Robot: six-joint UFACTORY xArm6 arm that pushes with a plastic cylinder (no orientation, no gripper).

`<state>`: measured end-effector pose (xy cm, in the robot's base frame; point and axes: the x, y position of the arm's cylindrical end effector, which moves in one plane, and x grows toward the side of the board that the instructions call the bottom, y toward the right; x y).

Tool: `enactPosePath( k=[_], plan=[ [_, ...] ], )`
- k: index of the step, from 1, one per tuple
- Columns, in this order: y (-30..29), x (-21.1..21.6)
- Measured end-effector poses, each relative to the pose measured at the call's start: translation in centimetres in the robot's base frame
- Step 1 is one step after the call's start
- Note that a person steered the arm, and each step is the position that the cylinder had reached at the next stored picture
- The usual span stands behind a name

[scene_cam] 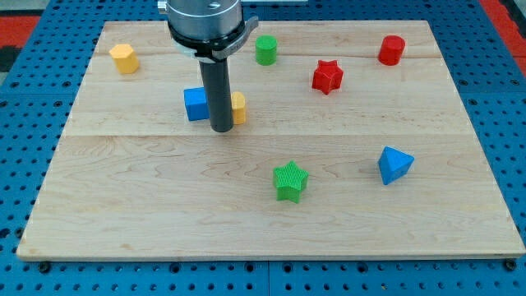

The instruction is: Move the yellow hexagon above the yellow heart

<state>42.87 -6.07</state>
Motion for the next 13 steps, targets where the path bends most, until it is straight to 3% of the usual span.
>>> enactPosePath(
  k=[1, 5, 6, 7, 9, 10, 12, 13],
  plan=[
    [0.0, 0.0],
    [-15.6, 3.1],
    [-22.3, -2.7],
    [-24.4, -5.5],
    [-23.8, -9.0],
    [-20.8, -16.1],
    [-20.2, -17.9],
    [-16.4, -14.8]
  ],
)
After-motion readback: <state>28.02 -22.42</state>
